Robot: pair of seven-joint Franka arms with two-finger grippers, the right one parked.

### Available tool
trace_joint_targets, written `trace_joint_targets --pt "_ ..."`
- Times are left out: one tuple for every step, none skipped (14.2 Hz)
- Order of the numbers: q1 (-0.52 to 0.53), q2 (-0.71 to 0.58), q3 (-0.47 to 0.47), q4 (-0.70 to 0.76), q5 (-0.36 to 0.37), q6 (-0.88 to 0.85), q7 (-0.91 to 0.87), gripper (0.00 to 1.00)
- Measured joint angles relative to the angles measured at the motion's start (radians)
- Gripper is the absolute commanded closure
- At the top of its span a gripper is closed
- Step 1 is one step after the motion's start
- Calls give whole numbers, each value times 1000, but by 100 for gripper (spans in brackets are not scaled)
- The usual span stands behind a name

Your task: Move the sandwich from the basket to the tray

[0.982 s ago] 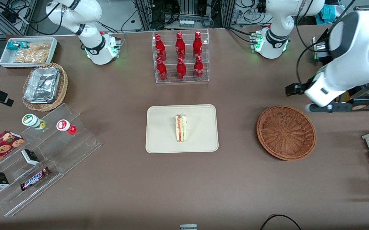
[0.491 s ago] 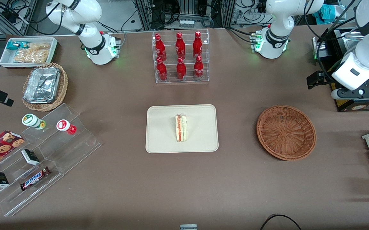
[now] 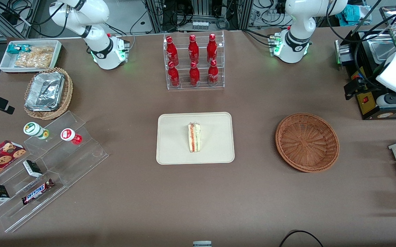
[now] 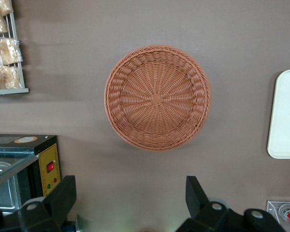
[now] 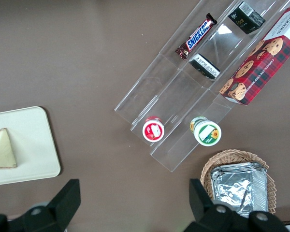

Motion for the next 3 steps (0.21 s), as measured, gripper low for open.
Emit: trace_joint_targets --pt "-1 11 4 0 0 21 0 0" --pt "-2 27 5 0 -4 48 0 0" --pt "-3 42 6 3 -18 63 0 0"
